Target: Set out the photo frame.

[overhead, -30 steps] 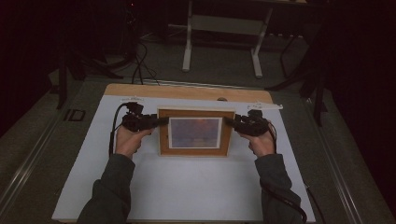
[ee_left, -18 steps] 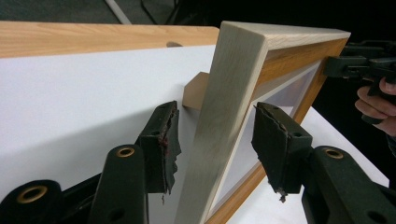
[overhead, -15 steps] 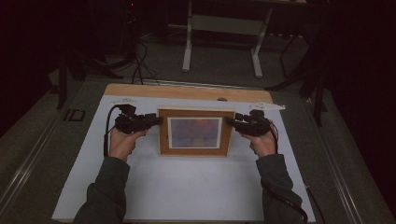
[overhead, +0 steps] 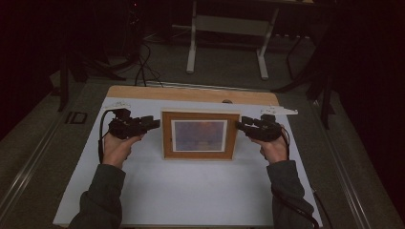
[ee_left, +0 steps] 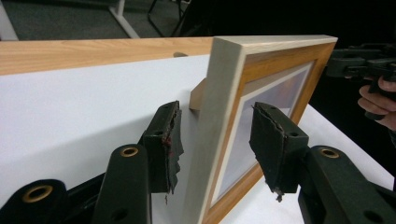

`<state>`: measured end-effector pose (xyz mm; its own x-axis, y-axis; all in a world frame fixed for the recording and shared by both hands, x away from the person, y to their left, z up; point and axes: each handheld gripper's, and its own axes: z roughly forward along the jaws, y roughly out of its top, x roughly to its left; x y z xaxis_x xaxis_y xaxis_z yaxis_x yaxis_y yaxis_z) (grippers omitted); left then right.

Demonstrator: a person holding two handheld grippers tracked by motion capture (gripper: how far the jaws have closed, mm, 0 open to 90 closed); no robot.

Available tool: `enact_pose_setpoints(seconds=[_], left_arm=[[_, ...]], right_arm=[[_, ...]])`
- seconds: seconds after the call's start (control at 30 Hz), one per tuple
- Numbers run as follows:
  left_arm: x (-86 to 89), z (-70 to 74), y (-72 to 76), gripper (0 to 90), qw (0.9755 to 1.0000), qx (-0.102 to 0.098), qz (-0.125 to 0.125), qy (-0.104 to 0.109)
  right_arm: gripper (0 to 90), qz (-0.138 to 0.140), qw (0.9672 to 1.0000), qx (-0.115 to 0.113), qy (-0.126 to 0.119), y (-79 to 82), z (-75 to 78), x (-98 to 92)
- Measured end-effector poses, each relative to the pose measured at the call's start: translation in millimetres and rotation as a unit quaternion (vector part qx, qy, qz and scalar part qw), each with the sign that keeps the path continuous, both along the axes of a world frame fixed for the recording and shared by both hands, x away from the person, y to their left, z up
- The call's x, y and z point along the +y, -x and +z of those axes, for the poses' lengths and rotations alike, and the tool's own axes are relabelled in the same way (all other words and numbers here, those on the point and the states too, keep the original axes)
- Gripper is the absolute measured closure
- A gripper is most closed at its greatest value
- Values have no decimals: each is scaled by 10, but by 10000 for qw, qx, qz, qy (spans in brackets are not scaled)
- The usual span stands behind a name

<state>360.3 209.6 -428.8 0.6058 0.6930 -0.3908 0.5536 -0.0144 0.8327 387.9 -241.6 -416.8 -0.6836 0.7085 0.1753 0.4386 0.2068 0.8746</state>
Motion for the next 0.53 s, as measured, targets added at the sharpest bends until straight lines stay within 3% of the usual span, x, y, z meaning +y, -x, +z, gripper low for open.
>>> enact_pose_setpoints(seconds=[0.27, 0.43, 0.53], left_arm=[[50, 6, 137, 538, 10000, -94, 28, 2], [88, -42, 252, 538, 9998, -132, 100, -150], [101, -104, 317, 536, 9988, -158, 218, -406]], right_arm=[[556, -10, 10000, 46, -6, 53, -59, -82], [556, -38, 9999, 103, 14, 84, -113, -147], [556, -54, 9999, 150, 11, 102, -155, -179]])
